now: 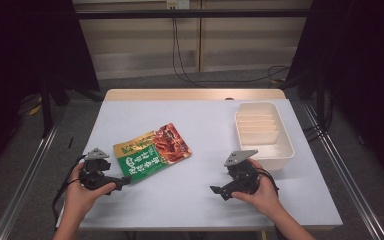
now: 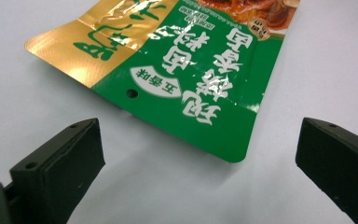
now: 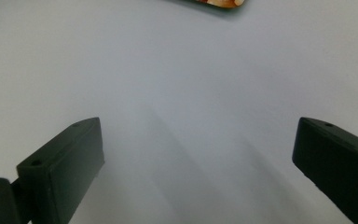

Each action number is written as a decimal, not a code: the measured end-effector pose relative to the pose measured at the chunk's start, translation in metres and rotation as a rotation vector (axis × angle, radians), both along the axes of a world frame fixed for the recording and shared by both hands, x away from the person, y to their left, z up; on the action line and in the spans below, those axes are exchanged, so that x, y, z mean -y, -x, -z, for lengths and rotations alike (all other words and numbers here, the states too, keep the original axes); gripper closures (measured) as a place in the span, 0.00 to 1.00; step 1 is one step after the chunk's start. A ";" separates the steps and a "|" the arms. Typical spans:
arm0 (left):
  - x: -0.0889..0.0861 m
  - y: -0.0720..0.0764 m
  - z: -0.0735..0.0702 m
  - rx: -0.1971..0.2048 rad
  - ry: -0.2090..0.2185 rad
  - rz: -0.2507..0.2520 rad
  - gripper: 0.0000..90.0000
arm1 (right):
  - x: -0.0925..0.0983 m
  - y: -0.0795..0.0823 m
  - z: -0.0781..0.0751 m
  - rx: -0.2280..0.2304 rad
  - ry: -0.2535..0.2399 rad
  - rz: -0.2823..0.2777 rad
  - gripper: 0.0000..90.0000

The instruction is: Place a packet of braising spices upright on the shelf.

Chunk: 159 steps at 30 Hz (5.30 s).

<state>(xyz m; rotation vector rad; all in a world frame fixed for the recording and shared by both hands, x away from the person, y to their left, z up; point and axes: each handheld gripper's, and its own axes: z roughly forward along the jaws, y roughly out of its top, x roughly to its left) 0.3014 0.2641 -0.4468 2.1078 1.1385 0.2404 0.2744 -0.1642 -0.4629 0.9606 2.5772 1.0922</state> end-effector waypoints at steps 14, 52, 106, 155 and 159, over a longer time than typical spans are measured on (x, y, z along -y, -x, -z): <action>0.004 -0.011 0.003 -0.041 0.007 -0.077 0.02 | -0.001 0.002 -0.001 0.018 -0.001 -0.003 0.02; 0.018 -0.034 0.022 -0.167 0.131 -0.175 0.54 | -0.005 0.005 -0.002 0.013 -0.010 -0.009 0.02; 0.012 -0.040 -0.079 -0.236 0.101 -0.082 1.00 | -0.005 0.000 -0.008 -0.009 -0.026 -0.017 0.03; 0.083 -0.051 -0.186 -0.192 -0.087 0.269 1.00 | -0.046 -0.070 -0.099 0.036 0.004 -0.167 0.06; 0.089 -0.049 -0.190 -0.198 -0.097 0.297 1.00 | -0.056 -0.081 -0.110 0.048 0.006 -0.200 0.06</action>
